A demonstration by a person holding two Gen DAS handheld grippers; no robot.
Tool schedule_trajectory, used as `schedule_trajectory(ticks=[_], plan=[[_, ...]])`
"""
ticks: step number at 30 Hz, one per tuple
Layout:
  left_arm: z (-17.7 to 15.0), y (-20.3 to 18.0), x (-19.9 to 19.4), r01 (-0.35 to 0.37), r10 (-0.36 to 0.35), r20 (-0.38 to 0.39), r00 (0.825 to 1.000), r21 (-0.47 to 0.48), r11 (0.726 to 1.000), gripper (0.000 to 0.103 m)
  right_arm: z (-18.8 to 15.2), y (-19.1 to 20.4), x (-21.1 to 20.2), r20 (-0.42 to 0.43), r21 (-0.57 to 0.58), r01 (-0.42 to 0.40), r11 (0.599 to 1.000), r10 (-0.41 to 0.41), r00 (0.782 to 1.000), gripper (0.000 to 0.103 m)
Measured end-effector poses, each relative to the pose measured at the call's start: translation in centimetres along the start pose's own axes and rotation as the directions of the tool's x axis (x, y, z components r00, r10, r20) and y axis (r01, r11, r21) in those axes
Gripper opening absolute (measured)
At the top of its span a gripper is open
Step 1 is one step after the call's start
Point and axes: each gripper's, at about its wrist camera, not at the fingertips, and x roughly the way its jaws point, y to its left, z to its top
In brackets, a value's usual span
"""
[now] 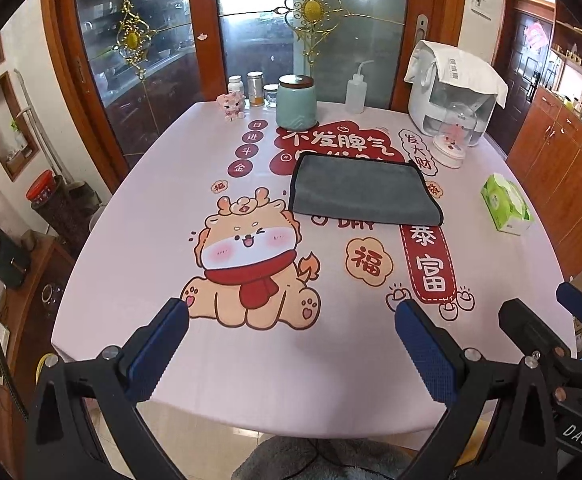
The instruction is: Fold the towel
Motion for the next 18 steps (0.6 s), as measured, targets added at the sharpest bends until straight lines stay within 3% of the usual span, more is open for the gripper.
schedule_trajectory(ticks=[18], plan=[[-1.0, 0.7, -1.1, -0.013, 0.013, 0.006, 1.0, 0.009, 1.0, 0.102, -1.4, 0.6, -0.5, -0.023, 0.001, 0.024, 1.0, -0.024, 0.999, 0.103]])
